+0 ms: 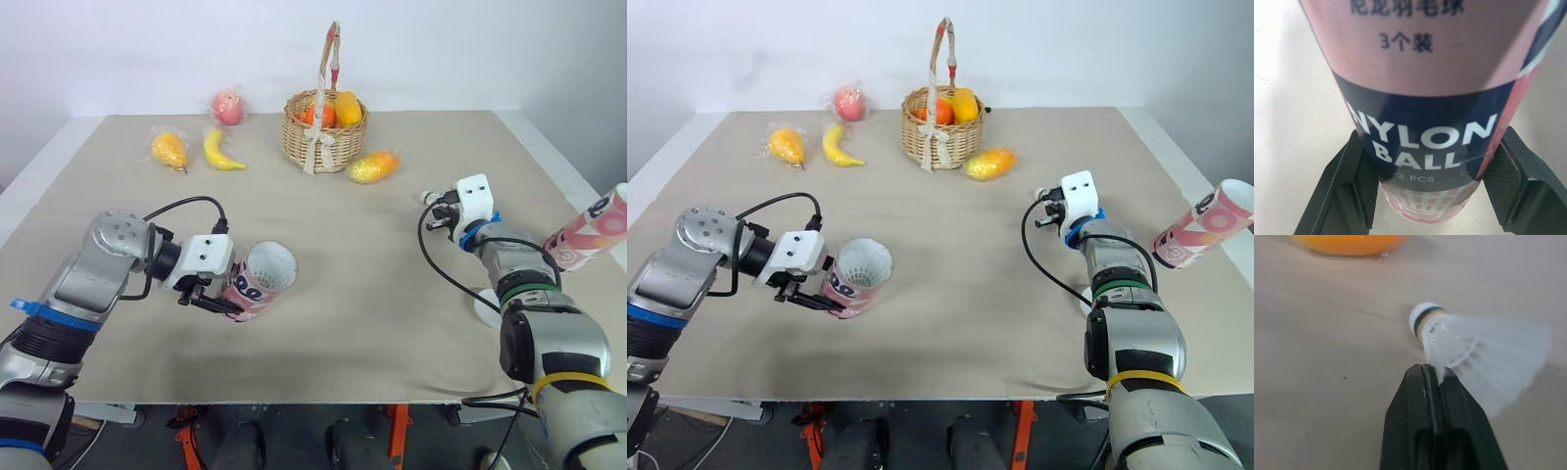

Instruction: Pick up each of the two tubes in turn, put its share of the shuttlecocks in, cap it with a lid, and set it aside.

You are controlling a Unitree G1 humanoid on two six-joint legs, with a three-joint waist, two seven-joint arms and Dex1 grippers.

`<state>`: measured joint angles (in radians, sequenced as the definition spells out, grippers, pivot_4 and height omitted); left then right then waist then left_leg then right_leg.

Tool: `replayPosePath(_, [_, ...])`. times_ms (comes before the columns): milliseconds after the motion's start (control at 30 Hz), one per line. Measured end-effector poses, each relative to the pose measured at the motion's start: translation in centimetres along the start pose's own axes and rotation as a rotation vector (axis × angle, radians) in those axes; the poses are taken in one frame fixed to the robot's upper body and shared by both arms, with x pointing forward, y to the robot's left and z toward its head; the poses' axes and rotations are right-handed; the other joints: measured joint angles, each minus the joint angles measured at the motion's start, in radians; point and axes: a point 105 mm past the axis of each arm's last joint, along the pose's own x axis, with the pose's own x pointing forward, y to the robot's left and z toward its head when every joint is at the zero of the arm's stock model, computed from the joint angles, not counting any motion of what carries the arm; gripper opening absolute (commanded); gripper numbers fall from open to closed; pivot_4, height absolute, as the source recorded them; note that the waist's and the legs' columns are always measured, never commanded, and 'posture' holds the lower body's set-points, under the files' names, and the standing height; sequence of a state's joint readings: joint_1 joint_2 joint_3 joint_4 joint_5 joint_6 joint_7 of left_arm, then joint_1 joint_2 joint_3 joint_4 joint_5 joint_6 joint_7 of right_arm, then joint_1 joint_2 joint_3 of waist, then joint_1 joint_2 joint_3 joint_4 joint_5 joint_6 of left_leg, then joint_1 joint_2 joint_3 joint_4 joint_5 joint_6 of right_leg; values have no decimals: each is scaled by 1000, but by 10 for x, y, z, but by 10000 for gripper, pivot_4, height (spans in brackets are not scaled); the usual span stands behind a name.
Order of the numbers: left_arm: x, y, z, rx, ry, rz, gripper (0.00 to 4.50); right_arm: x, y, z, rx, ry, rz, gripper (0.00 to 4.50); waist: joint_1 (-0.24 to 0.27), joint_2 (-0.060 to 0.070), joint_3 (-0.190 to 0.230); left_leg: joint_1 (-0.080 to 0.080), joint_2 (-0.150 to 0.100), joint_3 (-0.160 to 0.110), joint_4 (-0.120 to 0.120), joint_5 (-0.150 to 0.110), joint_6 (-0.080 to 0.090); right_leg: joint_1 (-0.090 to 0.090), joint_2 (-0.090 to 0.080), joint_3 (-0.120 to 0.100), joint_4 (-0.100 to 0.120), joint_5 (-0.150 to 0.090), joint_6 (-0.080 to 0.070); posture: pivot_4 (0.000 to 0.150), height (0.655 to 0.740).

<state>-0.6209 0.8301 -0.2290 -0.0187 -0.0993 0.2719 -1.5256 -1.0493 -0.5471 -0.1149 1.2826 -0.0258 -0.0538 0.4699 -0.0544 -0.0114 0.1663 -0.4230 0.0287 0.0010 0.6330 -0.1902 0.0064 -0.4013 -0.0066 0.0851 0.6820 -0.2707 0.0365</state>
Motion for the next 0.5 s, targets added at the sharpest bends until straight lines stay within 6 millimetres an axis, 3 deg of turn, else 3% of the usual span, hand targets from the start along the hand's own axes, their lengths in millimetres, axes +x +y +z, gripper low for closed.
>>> replayPosePath(200, [0, -1, 0, -4, 0, 7, 26666, -3, 13, 18, -62, -99, 132, 536, -1, 0, 0, 0, 0, 0, 0, -1, 1, 0, 0, 0, 0, -1, 0, 1500, 7400])
replayPosePath(267, [0, -3, 1, -2, -4, 6, 26666, -21, 35, 39, -193, -227, 308, 536, 2, 1, 0, -1, 1, -1, 0, -3, 2, 0, 0, -1, 0, -1, 0, 1500, 7400])
replayPosePath(400, [1, -4, 3, 3, -14, -2, 26666, -84, 95, 63, -398, -384, 687, 536, 8, 3, 1, -2, 1, -4, 2, -6, 0, 0, 1, -3, 1, -4, -1, 1500, 7400])
replayPosePath(500, [0, -4, 2, 0, -13, -4, 26666, -153, 144, 87, -562, -509, 987, 536, 9, 4, 1, -2, 1, -5, 3, -8, -1, 1, 0, -5, 1, -6, -1, 1500, 7400])
